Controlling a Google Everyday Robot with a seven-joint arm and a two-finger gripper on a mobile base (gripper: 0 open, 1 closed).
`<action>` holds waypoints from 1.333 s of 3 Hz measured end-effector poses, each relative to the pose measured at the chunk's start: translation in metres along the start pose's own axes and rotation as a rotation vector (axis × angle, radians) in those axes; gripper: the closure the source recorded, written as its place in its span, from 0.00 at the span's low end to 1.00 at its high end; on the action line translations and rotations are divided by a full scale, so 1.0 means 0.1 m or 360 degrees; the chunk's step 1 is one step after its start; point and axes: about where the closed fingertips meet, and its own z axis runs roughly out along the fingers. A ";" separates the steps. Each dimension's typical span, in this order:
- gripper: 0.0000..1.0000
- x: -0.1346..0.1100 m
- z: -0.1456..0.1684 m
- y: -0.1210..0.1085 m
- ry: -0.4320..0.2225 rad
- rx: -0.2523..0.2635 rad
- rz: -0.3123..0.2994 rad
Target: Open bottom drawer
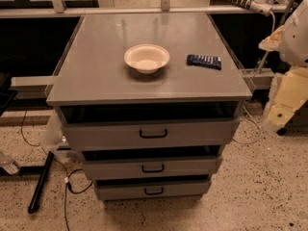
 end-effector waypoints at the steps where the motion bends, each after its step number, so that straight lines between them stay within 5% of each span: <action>1: 0.00 0.02 0.03 0.02 -0.0005 0.0009 -0.0006; 4: 0.00 0.62 1.45 0.58 -0.0290 -0.0050 -0.0015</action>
Offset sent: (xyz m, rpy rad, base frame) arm -0.0186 -0.0129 -0.1173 0.0952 0.0605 0.0414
